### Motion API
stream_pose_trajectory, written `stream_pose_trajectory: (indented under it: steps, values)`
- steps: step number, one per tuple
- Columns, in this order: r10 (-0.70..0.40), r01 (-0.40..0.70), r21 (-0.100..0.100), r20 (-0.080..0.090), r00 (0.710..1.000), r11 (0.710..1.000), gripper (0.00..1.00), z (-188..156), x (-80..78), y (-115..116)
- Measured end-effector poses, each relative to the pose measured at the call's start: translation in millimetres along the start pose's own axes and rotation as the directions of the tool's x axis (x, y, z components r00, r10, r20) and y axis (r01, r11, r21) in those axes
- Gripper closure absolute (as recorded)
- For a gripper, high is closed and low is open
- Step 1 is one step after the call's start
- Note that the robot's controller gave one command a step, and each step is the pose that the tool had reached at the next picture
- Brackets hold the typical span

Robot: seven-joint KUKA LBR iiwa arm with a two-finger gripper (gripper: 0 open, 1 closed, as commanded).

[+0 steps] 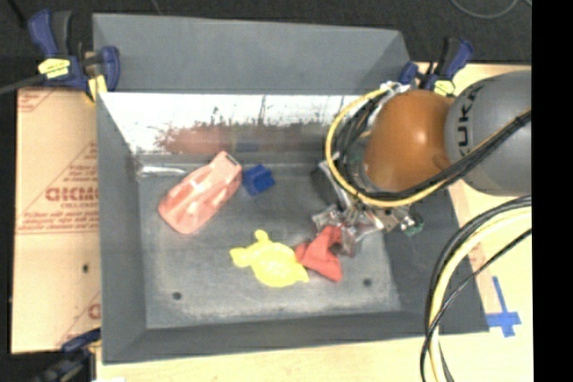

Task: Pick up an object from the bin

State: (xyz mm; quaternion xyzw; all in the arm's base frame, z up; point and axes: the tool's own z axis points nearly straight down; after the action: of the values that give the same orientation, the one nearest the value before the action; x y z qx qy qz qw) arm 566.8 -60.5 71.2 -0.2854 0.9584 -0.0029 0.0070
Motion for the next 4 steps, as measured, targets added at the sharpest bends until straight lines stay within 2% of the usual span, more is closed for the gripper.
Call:
stream_pose_trajectory:
  steps: [4]
  values:
    - [0.003, -0.003, -0.001, 0.0, 1.0, 1.0, 1.0, -1.1, 0.1, 0.2]
